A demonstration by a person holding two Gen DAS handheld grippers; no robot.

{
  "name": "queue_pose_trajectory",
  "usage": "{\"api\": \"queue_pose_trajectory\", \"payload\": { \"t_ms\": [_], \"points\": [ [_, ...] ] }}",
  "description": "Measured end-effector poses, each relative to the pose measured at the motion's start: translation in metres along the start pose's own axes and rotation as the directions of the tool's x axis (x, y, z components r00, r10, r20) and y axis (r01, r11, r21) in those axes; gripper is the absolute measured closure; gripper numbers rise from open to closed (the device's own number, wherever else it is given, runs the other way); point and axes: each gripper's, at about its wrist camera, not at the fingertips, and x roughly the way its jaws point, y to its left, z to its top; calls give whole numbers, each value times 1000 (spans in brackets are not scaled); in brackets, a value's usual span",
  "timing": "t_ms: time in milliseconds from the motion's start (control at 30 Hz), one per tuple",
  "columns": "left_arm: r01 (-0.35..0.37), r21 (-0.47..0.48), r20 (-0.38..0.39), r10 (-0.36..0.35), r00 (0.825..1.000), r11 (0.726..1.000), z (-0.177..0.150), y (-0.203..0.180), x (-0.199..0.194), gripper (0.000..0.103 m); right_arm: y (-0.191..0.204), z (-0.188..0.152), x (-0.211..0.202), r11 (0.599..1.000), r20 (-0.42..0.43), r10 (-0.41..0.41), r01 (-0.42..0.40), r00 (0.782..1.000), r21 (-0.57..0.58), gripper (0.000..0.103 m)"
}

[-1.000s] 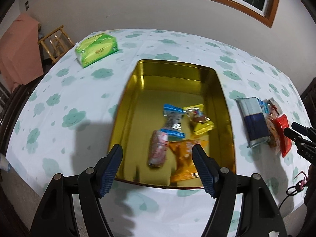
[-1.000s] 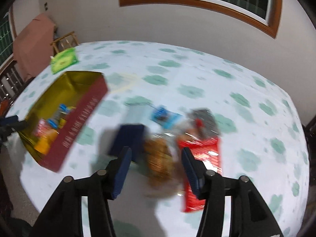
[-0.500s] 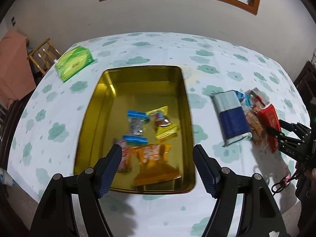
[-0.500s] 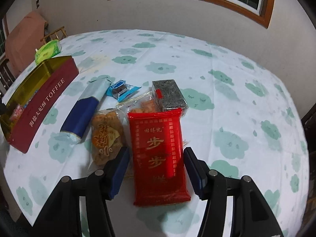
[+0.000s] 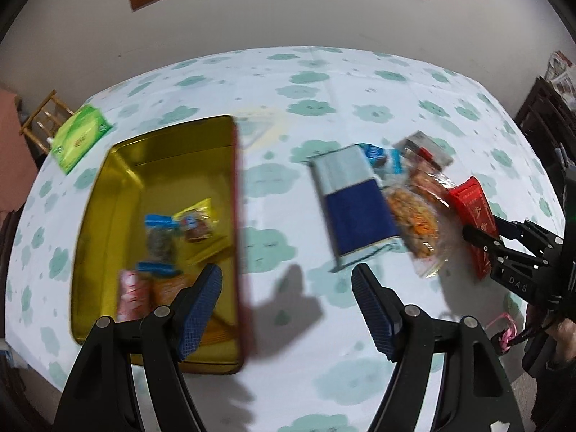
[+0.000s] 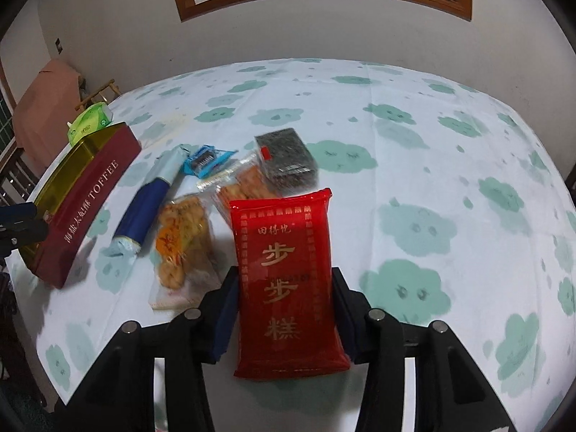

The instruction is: Organize snacks

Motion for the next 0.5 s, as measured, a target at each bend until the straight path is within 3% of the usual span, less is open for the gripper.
{"api": "queue_pose_trajectory", "payload": {
  "t_ms": [200, 500],
  "points": [
    [32, 14, 4, -32, 999, 999, 9, -22, 9, 32, -20, -7, -9, 993, 31, -113, 112, 993, 27, 55],
    [45, -6, 7, -45, 999, 999, 28, -34, 30, 32, -61, 13, 8, 975, 63, -194, 185, 979, 127, 57]
  ]
}}
